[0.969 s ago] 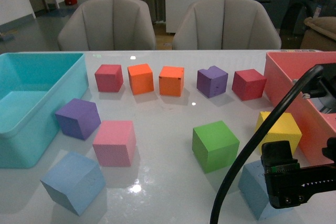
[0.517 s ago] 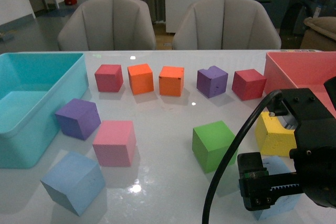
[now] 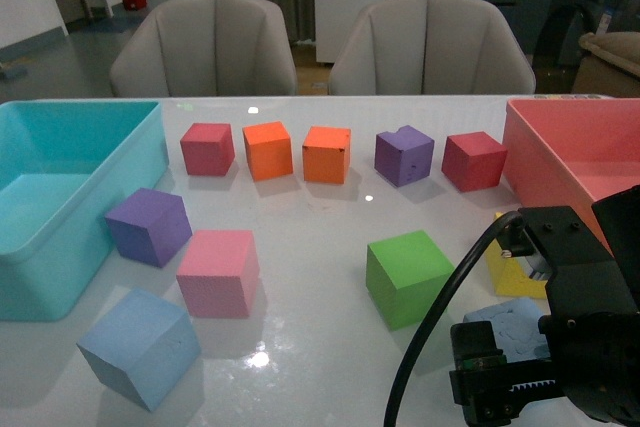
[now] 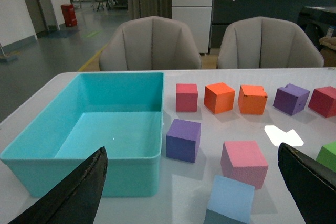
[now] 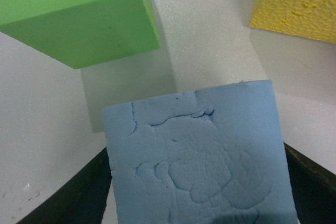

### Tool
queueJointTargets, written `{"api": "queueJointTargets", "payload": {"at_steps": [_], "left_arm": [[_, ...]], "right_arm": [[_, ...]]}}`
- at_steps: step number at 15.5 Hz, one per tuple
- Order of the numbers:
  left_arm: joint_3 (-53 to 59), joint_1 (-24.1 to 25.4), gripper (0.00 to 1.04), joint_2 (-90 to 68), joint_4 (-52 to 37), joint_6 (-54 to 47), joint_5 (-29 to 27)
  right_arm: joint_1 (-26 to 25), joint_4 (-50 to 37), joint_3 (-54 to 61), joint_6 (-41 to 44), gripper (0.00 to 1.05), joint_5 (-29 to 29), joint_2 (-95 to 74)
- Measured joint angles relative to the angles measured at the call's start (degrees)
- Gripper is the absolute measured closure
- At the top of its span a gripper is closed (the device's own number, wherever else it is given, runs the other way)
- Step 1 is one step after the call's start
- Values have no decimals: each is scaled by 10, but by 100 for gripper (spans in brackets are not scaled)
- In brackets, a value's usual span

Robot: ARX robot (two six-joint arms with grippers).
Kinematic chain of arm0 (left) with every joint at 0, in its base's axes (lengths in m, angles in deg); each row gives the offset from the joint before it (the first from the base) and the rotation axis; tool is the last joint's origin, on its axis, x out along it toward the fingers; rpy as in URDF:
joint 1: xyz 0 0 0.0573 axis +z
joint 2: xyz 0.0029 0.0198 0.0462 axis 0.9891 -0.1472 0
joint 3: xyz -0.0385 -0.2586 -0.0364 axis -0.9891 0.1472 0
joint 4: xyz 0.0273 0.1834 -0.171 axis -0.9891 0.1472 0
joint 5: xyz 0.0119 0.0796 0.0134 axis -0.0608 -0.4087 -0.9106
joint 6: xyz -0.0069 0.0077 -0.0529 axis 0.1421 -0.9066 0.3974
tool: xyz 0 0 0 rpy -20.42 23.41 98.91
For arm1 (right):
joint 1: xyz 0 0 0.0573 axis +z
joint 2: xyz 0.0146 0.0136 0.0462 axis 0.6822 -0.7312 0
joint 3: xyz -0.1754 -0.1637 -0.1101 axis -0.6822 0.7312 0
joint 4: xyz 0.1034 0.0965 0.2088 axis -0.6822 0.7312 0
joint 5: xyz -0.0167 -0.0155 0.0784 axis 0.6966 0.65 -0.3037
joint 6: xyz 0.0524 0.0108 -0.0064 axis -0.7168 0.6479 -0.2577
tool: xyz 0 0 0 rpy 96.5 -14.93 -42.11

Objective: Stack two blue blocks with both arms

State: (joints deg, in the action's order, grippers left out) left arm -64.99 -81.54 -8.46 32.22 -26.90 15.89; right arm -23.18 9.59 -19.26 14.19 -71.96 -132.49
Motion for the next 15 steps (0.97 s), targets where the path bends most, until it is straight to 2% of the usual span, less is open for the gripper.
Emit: {"api": "queueJointTargets", "payload": {"at_steps": [1, 3, 5, 6, 7, 11, 15], "left_arm": [[0, 0, 7, 0, 0, 0, 0], [0, 0, 7, 0, 0, 0, 0], [0, 0, 7, 0, 0, 0, 0], [0, 0, 7, 0, 0, 0, 0], [0, 0, 7, 0, 0, 0, 0], [0, 0, 7, 0, 0, 0, 0], [0, 0, 7, 0, 0, 0, 0]], "right_arm": [[0, 0, 9, 0, 30, 0, 5], [0, 5, 37, 0, 51, 4, 56], [1, 26, 43, 1, 56, 7, 108], [4, 78, -1, 12, 58, 24, 164], [3, 87, -30, 17, 58, 28, 158], [-4, 105, -177, 28, 59, 17, 56], [5, 156, -381, 43, 59, -20, -108]]}}
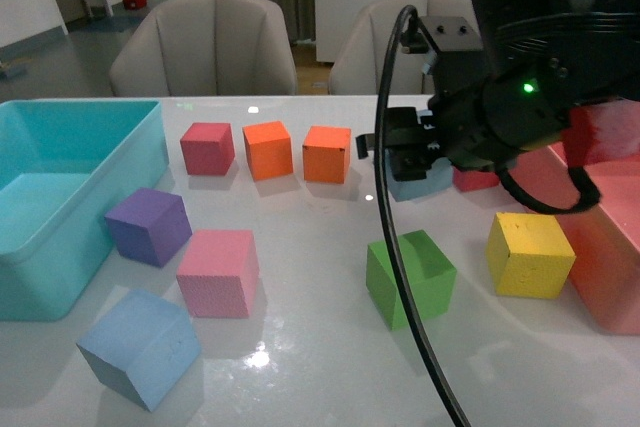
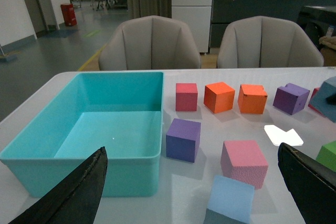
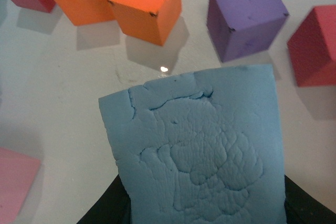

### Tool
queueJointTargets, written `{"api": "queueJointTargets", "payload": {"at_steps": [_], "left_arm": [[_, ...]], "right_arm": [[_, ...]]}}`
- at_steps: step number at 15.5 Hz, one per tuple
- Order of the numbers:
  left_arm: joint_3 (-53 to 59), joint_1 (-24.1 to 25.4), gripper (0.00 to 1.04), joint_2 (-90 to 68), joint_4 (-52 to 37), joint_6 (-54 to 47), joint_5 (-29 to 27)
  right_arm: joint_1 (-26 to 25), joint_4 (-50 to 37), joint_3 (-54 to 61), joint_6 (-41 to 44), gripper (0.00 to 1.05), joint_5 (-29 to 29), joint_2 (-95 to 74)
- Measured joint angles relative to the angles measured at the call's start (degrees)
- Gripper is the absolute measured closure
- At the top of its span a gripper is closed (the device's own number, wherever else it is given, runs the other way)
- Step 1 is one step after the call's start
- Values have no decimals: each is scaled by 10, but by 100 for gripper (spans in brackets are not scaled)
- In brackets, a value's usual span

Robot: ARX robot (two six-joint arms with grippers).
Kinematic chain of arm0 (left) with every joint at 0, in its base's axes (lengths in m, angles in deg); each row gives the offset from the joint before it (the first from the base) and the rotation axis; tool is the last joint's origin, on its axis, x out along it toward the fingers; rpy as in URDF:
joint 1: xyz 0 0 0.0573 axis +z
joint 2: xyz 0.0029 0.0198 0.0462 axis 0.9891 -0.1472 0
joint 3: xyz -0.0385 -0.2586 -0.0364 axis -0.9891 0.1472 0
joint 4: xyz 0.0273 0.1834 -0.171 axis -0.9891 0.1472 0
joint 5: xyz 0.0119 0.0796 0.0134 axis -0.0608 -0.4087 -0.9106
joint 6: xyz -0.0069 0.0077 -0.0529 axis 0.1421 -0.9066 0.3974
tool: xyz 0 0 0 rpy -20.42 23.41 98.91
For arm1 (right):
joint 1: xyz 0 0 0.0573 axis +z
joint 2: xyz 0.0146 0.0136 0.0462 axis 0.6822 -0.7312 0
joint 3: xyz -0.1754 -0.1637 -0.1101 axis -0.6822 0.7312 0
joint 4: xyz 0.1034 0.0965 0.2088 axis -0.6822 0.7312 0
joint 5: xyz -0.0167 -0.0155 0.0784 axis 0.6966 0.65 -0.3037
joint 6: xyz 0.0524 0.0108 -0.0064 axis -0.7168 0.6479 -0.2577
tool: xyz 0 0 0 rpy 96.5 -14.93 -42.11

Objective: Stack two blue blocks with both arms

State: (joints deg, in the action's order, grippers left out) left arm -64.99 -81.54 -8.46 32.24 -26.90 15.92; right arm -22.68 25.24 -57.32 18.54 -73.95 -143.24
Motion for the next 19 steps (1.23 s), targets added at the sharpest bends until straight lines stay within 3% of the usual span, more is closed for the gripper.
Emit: {"api": "queueJointTargets", "payload": {"at_steps": [6, 12, 15, 19], "left_arm": [[0, 0, 7, 0, 0, 0, 0], [0, 0, 7, 0, 0, 0, 0], [0, 0, 7, 0, 0, 0, 0], [0, 0, 7, 0, 0, 0, 0]], "right_arm": [[27, 82, -157, 40, 59, -35, -120], [35, 120, -215, 116, 59, -69, -158], [37, 150, -259, 121, 59, -113, -188], [41, 183, -290, 121, 59, -123, -216]]}}
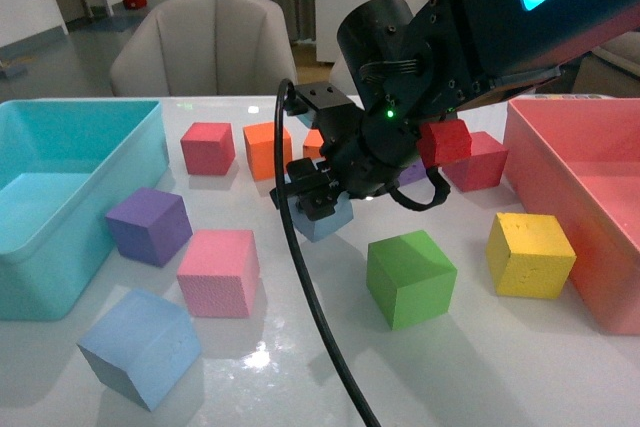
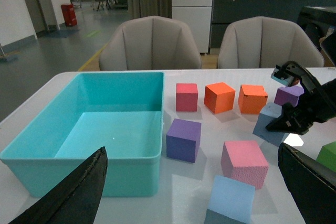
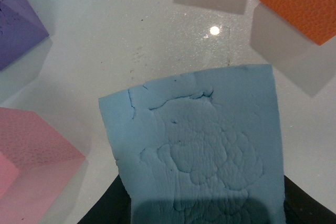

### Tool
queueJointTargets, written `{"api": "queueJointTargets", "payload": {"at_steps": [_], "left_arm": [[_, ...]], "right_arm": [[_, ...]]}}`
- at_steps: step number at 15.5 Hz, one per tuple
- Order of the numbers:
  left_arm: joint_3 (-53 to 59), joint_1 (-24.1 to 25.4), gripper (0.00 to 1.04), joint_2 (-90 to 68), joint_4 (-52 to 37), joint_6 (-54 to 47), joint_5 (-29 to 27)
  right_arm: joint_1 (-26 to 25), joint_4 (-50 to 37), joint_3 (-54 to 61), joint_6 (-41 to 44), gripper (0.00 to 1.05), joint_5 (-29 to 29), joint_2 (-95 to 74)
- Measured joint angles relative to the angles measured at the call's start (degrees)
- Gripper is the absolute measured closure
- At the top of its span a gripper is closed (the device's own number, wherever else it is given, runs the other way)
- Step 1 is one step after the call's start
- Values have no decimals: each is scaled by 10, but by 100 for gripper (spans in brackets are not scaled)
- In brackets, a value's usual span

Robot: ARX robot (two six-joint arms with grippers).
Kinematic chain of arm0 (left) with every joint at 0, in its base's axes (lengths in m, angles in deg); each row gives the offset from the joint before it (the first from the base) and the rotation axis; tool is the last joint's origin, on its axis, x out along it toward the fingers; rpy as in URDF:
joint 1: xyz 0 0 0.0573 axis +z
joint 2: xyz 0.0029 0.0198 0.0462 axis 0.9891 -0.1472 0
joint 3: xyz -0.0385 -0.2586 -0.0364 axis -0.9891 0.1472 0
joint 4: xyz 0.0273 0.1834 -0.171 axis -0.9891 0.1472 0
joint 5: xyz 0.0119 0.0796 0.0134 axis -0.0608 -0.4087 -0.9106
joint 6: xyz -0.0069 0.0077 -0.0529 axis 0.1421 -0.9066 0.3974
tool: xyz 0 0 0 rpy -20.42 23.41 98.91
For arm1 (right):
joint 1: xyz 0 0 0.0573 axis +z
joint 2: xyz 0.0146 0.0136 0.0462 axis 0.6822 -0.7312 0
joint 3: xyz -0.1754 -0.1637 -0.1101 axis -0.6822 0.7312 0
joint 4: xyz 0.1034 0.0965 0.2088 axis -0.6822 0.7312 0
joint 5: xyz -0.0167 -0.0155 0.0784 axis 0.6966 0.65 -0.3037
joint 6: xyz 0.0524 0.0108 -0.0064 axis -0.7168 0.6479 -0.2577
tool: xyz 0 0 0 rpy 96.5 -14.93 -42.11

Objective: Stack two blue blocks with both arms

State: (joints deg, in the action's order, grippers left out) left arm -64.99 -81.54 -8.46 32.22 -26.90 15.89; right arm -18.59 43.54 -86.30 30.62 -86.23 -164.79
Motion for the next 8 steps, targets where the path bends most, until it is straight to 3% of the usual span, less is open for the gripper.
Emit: {"api": "queueJointTargets", "payload": {"at_steps": [6, 8], "left_arm": [[0, 0, 7, 0, 0, 0, 0], [0, 0, 7, 0, 0, 0, 0]], "right_arm": [[-1, 18, -21, -2, 58, 6, -23], [-1, 22, -21, -2, 31, 9, -23]]}}
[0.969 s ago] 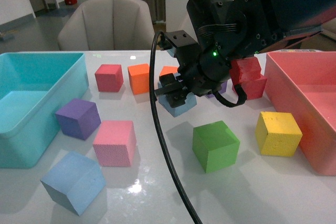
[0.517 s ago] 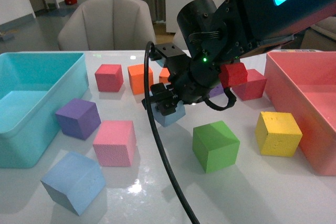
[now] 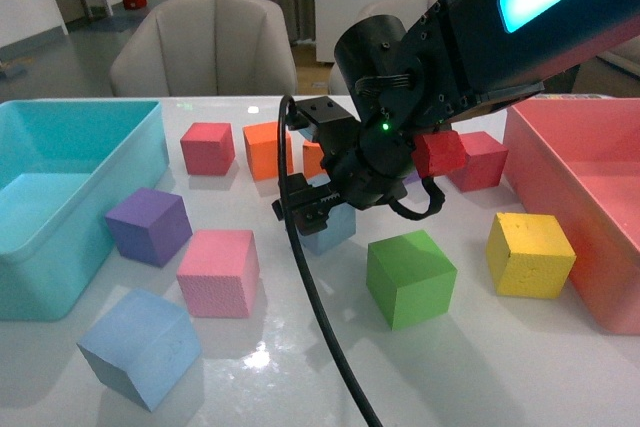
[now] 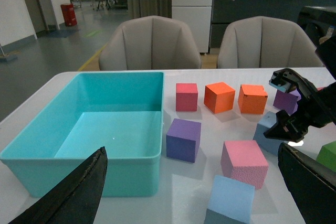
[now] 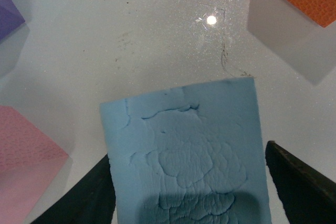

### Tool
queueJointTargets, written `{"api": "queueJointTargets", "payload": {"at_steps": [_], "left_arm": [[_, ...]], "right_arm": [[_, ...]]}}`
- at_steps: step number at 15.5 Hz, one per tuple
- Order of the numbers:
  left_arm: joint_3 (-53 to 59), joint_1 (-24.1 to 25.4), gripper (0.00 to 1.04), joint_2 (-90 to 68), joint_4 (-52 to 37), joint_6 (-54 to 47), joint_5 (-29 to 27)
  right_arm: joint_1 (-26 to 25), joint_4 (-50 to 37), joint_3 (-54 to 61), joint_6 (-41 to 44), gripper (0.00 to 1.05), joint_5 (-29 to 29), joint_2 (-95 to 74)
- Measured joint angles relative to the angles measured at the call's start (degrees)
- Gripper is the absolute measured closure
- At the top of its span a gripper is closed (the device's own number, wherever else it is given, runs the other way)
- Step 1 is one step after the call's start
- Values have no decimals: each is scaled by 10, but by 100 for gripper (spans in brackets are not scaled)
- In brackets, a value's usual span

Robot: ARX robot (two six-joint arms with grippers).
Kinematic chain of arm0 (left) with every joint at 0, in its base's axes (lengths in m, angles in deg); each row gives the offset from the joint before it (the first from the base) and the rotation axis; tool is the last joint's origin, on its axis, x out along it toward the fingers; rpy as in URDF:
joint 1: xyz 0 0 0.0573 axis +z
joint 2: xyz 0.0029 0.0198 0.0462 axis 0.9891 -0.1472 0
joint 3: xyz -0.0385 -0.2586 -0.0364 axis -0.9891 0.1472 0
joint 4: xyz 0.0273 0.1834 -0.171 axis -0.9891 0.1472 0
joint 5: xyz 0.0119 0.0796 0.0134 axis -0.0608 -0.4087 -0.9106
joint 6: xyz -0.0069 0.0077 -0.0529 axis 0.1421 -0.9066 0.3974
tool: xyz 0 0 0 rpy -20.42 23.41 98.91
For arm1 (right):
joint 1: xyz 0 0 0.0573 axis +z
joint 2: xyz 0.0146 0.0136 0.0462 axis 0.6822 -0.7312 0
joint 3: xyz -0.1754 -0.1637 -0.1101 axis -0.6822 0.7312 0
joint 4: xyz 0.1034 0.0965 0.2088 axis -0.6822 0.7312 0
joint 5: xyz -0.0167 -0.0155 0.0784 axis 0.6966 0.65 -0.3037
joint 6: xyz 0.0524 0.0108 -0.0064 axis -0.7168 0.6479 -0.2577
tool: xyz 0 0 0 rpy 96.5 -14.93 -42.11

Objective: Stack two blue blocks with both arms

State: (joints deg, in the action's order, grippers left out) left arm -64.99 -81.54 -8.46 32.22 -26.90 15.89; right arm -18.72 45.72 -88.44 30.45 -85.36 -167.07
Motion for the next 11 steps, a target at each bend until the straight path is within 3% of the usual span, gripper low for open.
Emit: {"api": "queueJointTargets", "payload": {"at_steps": [2, 6, 11], "left_arm": [[0, 0, 7, 0, 0, 0, 0], [0, 0, 7, 0, 0, 0, 0], [0, 0, 7, 0, 0, 0, 0]], "right_arm": [[-3, -3, 0, 0, 6, 4, 0], [-7, -22, 19, -19, 6, 9, 19], [-15, -106, 129, -49, 6, -9, 154]]}}
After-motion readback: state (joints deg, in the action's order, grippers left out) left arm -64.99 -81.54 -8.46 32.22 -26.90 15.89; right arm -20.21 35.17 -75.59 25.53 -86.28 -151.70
